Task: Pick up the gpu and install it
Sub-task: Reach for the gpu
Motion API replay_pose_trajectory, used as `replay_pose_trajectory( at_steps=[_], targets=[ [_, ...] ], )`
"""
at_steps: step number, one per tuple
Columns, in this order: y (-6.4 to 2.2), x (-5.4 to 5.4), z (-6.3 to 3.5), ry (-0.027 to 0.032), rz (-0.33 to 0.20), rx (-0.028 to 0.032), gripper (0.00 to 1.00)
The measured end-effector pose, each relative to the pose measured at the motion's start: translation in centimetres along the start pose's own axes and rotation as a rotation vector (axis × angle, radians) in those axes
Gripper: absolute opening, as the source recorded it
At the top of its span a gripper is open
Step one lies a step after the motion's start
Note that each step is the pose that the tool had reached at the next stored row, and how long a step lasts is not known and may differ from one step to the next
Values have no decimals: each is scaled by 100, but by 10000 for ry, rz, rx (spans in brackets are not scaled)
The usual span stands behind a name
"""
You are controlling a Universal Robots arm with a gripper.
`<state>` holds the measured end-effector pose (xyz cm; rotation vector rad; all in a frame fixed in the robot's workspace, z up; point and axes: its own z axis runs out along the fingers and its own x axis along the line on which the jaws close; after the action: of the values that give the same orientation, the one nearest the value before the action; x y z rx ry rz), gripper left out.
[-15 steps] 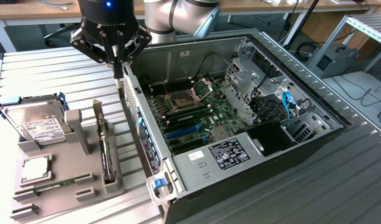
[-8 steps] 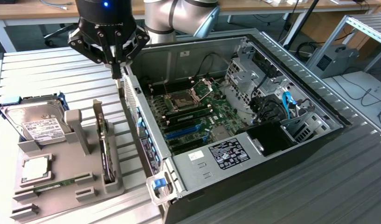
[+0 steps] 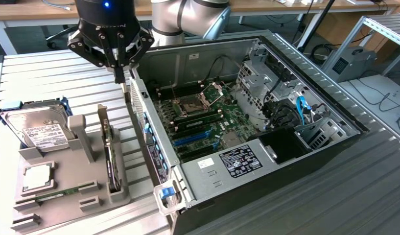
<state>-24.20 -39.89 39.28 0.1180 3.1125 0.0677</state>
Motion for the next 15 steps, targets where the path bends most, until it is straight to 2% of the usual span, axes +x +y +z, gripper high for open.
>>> replay_pose_trajectory(
  at_steps=[15],
  targets=[
    [-10, 131, -3, 0, 0, 1, 11]
  ],
)
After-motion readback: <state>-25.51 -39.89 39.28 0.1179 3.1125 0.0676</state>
